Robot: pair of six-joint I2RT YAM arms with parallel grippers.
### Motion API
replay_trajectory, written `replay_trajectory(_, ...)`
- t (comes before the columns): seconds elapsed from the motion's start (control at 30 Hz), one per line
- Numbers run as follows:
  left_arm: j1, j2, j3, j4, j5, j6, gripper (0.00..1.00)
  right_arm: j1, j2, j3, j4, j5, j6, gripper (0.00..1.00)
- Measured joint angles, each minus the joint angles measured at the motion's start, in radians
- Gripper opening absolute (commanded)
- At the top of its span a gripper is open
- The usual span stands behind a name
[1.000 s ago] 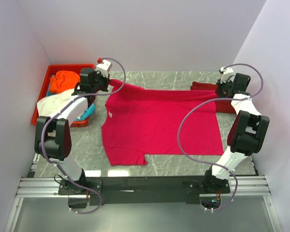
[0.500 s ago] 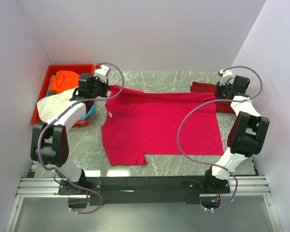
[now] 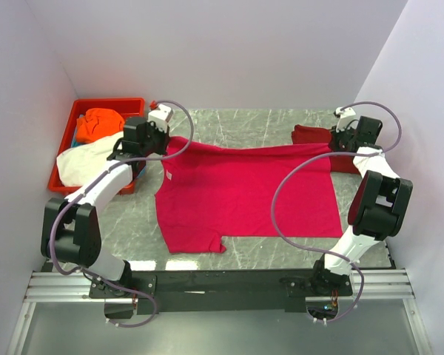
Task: Fold and stack the t-shirts
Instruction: Fold the tshirt
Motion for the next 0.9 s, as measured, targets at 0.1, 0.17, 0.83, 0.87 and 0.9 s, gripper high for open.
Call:
replay_trajectory(0.1, -0.016, 0.0, -0.005, -0.021, -0.015, 0.0, 0.0, -0.001, 0.0, -0.01, -0.001, 0.0, -0.005, 0.0)
replay_trajectory(0.17, -0.024, 0.0, -0.007, -0.025, -0.025, -0.003, 0.0, -0.001, 0.0, -0.014, -0.005, 0.0, -0.007, 0.0)
replay_trajectory(0.83, -0.097, -0.121, -0.063, -0.283, -0.023, -0.078, 0.87, -0.031, -0.043, -0.12, -0.056, 0.042, -0.116, 0.55)
replay_trajectory(0.87, -0.097, -0.151, -0.063, -0.287, -0.027, -0.084, 0.88, -0.034, -0.057, -0.132, -0.06, 0.044, -0.121, 0.55)
replay_trajectory(0.9, -0.097, -0.181, -0.062, -0.286, -0.034, -0.089, 0.89, -0.037, -0.071, -0.141, -0.063, 0.045, -0.124, 0.55)
